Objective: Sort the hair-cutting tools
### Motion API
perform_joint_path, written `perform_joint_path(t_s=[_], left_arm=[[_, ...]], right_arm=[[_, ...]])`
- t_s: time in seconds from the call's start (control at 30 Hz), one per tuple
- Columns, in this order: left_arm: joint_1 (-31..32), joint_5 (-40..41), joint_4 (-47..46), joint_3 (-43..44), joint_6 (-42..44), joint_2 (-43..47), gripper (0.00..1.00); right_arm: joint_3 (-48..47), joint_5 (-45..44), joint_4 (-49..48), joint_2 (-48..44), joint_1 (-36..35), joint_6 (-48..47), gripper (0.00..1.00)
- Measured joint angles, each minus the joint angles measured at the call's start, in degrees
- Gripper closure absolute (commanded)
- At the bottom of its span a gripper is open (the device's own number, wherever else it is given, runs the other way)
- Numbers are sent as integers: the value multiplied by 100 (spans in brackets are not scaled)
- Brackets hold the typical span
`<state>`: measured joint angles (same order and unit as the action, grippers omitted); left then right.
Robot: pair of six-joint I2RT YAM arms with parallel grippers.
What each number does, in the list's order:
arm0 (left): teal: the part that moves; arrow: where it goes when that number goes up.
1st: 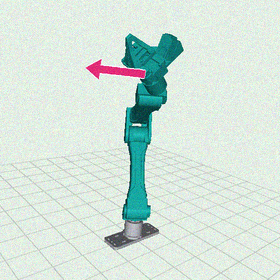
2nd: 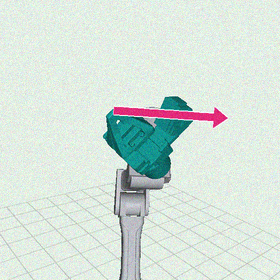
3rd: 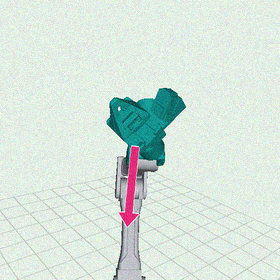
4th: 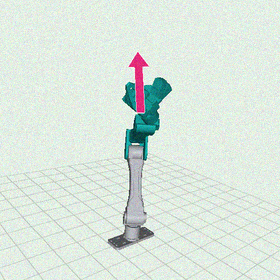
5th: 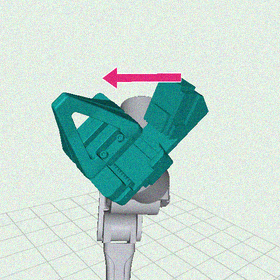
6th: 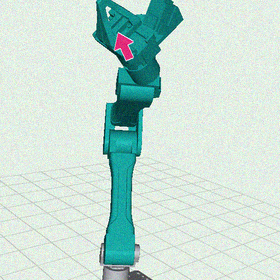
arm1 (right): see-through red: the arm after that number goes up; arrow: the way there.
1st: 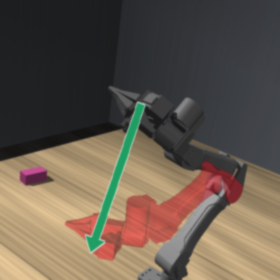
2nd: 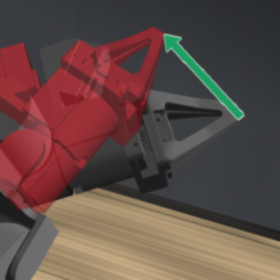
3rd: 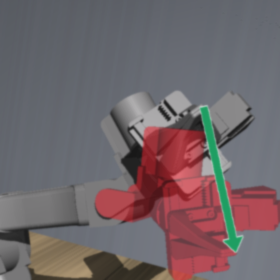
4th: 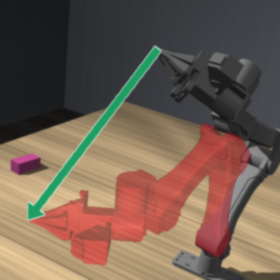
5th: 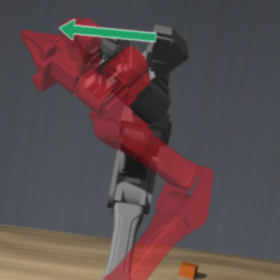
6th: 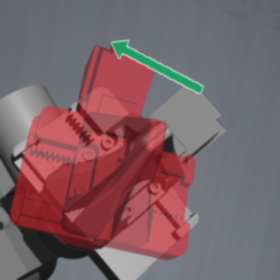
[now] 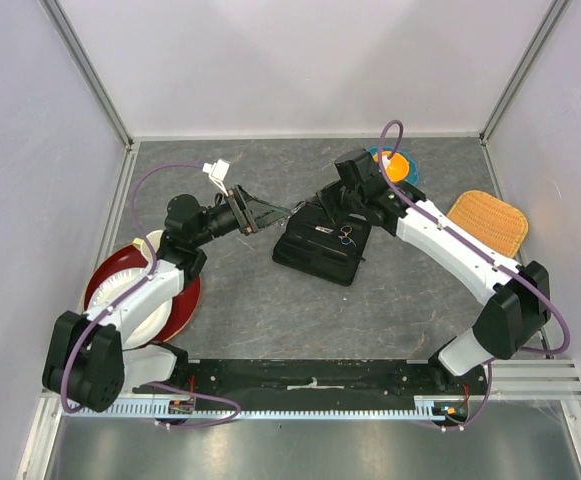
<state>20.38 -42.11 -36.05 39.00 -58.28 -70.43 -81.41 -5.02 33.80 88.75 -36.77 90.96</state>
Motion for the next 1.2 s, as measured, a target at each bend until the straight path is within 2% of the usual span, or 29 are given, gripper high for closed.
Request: perform_joint_path(t_s=[0.07,0.2,0.27,0.37,0.6,0.77,1.03,1.13,1.17,1.2], left_arm=[[83,243,188,4,122,116,25],[240,726,527,7,363,243,38],[286,907,710,13,514,247,41],[297,1054,957,17,732,245,41],[339,1233,1368,70,1322,251,28],[431,1346,1541,70,1906,339,29],[584,1572,1792,70,2597,420,56],[625,1681,1869,70,2765,420,72],[632,1700,1891,70,2796,422,88],[640,1735,1950,74,2846,422,95]], right_arm=[[52,-4,-42,-42,0,55,100],[153,-28,-83,-107,0,133,100],[181,-42,-94,-107,4,151,100],[254,-28,-125,-107,4,210,100],[341,142,-203,-107,4,321,100],[374,387,-280,-105,4,400,100],[415,680,-317,-66,28,470,100],[415,763,-315,-55,28,485,100],[415,785,-315,-50,31,490,100],[415,809,-315,-42,35,494,100]])
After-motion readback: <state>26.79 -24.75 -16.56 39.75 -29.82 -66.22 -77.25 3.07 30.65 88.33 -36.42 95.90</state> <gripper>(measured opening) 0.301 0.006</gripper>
